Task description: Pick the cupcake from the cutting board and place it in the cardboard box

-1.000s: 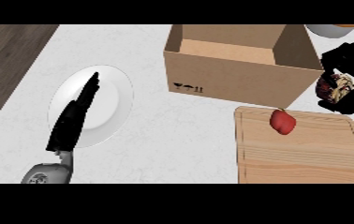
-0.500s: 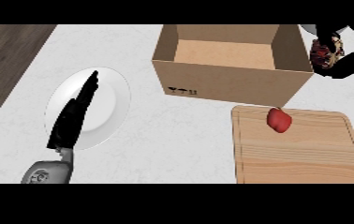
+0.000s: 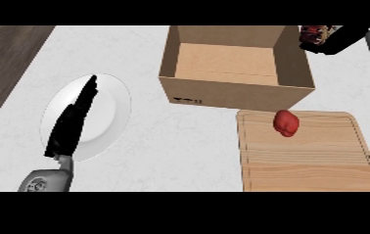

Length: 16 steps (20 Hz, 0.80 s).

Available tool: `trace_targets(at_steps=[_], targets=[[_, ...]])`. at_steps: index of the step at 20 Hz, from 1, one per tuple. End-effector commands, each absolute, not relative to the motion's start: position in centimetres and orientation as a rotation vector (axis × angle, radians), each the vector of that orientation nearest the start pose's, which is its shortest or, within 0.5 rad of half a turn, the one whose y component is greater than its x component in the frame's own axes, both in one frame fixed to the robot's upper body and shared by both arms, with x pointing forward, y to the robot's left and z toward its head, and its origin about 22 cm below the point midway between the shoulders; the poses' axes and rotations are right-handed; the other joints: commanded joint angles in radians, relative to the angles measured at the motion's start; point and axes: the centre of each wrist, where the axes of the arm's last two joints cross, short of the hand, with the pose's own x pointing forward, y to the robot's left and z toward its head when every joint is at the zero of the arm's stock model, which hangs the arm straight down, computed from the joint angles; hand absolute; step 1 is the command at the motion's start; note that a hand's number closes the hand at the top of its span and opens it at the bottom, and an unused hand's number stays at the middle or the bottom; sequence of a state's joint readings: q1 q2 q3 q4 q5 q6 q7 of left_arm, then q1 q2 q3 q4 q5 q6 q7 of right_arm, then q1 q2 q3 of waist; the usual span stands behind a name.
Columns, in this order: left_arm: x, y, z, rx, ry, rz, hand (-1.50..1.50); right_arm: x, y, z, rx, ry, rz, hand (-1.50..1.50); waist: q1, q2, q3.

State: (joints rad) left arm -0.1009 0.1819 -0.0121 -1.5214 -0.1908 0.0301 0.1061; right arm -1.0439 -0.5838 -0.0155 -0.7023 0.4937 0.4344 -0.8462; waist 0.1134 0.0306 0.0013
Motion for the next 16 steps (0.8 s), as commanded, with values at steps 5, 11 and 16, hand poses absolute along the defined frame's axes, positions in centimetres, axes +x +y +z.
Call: trace_targets(at_steps=[5, 11, 16], targets=[[25.2, 27.8, 0.8, 0.328, -1.488, -0.262, 0.0, 46.7, -23.9, 22.1, 0.166, -2.031, 1.466, 1.5, -0.026, -0.008, -0.002], [25.4, 26.2, 1.3, 0.329, -1.485, -0.243, 0.0, 47.5, -17.9, 21.5, 0.187, -1.956, 1.575, 1.5, -0.049, -0.014, -0.002], [26.2, 26.7, 2.3, 0.346, -1.493, -0.231, 0.0, 47.2, -14.2, 17.2, 0.155, -1.879, 1.658, 1.5, -0.059, -0.012, -0.002]])
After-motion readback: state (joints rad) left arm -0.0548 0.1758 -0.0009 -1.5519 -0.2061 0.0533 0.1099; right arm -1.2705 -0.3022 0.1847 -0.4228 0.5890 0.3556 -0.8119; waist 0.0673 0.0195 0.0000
